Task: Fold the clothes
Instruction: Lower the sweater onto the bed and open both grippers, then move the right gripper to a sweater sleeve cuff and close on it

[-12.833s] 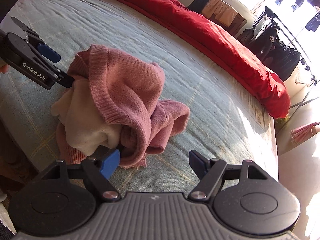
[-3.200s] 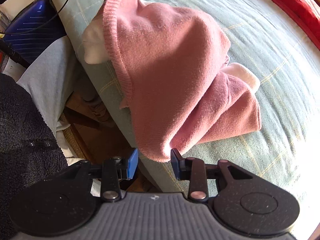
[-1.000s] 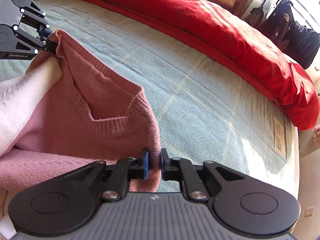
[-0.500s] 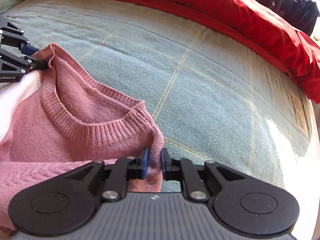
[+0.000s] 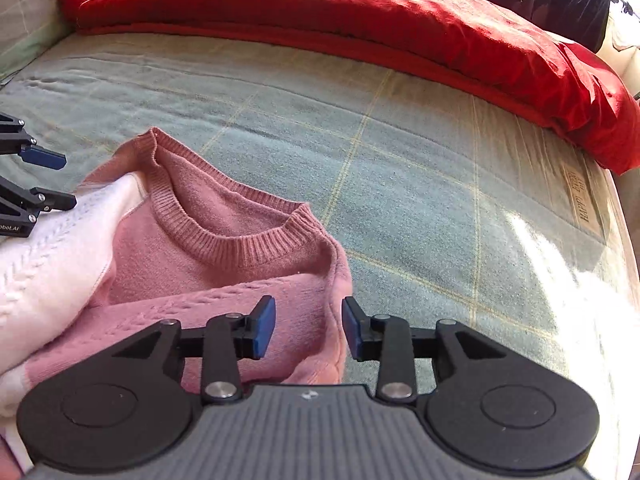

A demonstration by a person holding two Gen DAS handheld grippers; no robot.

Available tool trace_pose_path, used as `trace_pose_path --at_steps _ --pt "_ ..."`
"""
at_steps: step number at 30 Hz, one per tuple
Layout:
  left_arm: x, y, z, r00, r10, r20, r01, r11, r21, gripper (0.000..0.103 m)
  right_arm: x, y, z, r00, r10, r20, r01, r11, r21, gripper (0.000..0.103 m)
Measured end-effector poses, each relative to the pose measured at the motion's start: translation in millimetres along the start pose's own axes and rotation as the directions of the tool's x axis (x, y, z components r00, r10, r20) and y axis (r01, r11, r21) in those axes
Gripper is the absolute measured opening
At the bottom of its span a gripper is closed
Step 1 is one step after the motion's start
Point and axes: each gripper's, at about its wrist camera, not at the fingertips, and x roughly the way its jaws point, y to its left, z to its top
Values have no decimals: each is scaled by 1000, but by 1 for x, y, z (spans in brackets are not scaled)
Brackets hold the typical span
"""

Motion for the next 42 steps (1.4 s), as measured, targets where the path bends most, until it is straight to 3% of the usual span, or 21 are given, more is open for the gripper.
trace_pose_path --at_steps 2,8,18,21,29,34,42 --pt "-17 -5 -11 1000 -8 -11 7 1000 -14 49 -16 8 -7 1000 9 -9 -9 1000 11 48" --pt "-59 -14 -48 999 -32 -40 28 995 -93 52 -65 35 -37 1000 22 15 -22 1000 17 54" --pt "-111 -40 -118 1000 -24 10 25 990 -138 55 -108 62 -104 997 52 50 -58 990 129 56" --pt "-120 -43 -137 998 -48 31 53 979 -196 60 -114 76 -122 995 73 62 -81 986 148 60" --pt "-124 -46 -180 995 -84 47 95 934 -344 60 -115 106 -159 984 158 84 -173 957 233 60" --pt "-121 -45 -193 993 -110 48 120 902 -414 60 -109 113 -169 982 174 73 -186 953 241 60" --pt "-123 -66 -194 997 -60 42 72 914 -400 62 -106 71 -168 983 155 94 -179 913 367 60"
